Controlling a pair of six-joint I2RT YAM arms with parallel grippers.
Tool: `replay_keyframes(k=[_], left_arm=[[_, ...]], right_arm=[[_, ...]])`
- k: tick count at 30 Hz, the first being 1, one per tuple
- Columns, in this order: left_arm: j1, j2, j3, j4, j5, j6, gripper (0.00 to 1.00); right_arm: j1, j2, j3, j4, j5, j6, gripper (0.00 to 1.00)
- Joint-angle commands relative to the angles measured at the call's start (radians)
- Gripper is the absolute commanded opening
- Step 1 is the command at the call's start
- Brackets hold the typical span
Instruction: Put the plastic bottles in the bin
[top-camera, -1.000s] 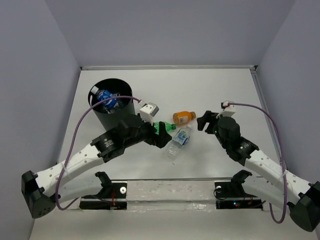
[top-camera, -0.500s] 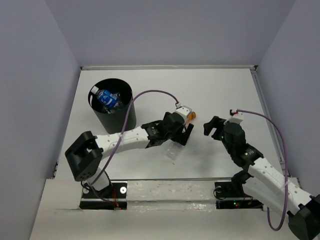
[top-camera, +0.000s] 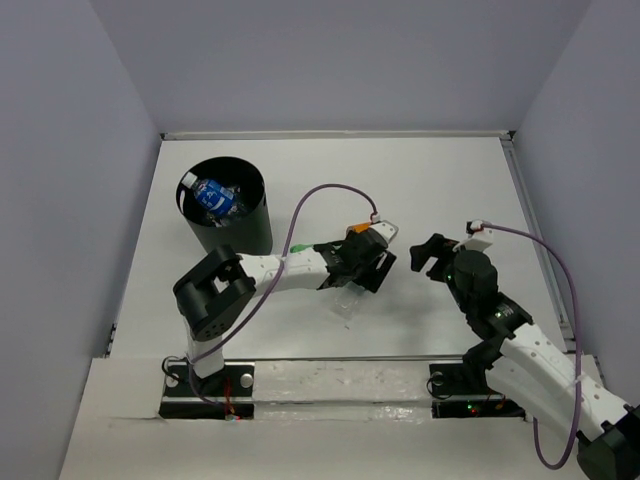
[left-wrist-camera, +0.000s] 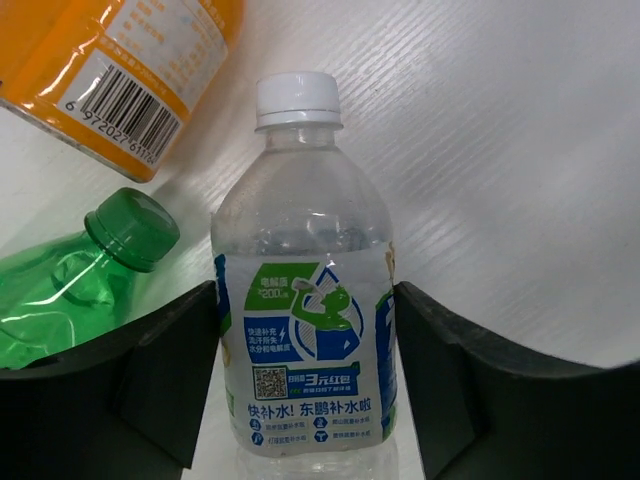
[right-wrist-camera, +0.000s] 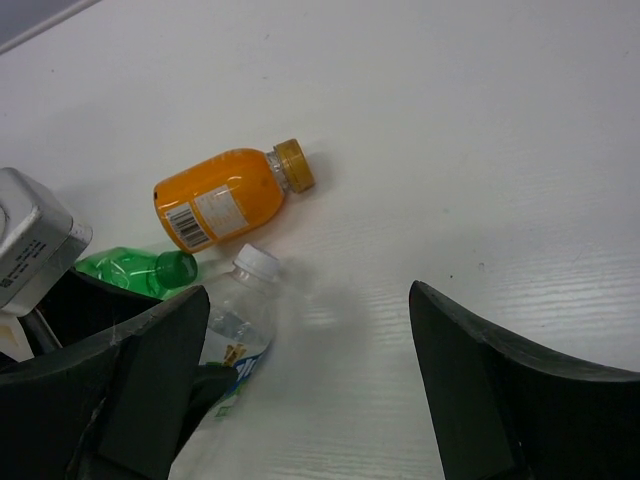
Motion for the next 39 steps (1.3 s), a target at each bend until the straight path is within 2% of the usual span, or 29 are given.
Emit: replay_keyframes(k=[1,3,7,11,12,14,15,19,21,25,27,28,31,35,39], left_arm=[[-0.010,-0.023,0.038,0.010,-0.027,0.017,0.70],[-0.012,-0.046,0.026,0.024,-0.032,0.017,0.56],[-0.012,-0.106,-0.028,0.050,-0.044,0.012,0.43],[-0.015,-0.209,-0.093,0.056,0.000,-0.011,0.41],[-0.016,-0.276,-0.103,0.058,0.019,-0.016,0.38],[-0.018,-0.357,-0.132,0.062,0.037,-0.022,0.37],[-0.018,-0.446,-0.138,0.064,0.040,-0.023,0.37],[-0.004,-0.667,-0.126,0.059,-0.033,-0.011,0.38],[0.039,-0.768,-0.106,0.061,-0.091,0.012,0.38],[0.161,-0.859,-0.054,0.103,-0.228,0.078,0.39],[0.238,-0.870,-0.043,0.127,-0.285,0.093,0.39],[0.319,-0.873,-0.040,0.157,-0.300,0.098,0.39],[0.468,-0.849,-0.031,0.235,-0.326,0.106,0.39],[0.606,-0.766,0.012,0.305,-0.325,0.087,0.39],[0.681,-0.691,-0.006,0.453,-0.346,0.098,0.39]], right_arm=[[-0.008,-0.044,-0.012,0.024,0.009,0.011,0.86],[-0.008,-0.053,-0.015,0.025,0.018,0.015,0.85],[-0.008,-0.090,-0.023,0.021,0.036,0.017,0.85],[-0.008,-0.119,-0.013,0.005,0.036,0.015,0.85],[-0.008,-0.126,-0.009,0.002,0.033,0.017,0.85],[-0.008,-0.133,-0.006,-0.004,0.032,0.015,0.85],[-0.008,-0.142,-0.003,-0.004,0.030,0.015,0.85],[-0.008,-0.149,0.003,-0.004,0.000,0.008,0.85],[-0.008,-0.140,0.004,0.005,-0.025,0.008,0.85],[-0.008,-0.140,0.008,0.008,-0.048,-0.001,0.85],[-0.008,-0.146,0.016,0.015,-0.062,-0.011,0.85],[-0.008,-0.149,0.016,0.018,-0.071,-0.020,0.85],[-0.008,-0.148,0.008,0.036,-0.121,-0.026,0.85],[-0.008,-0.133,-0.010,0.073,-0.178,-0.024,0.85],[-0.008,-0.130,-0.030,0.131,-0.246,-0.031,0.85]])
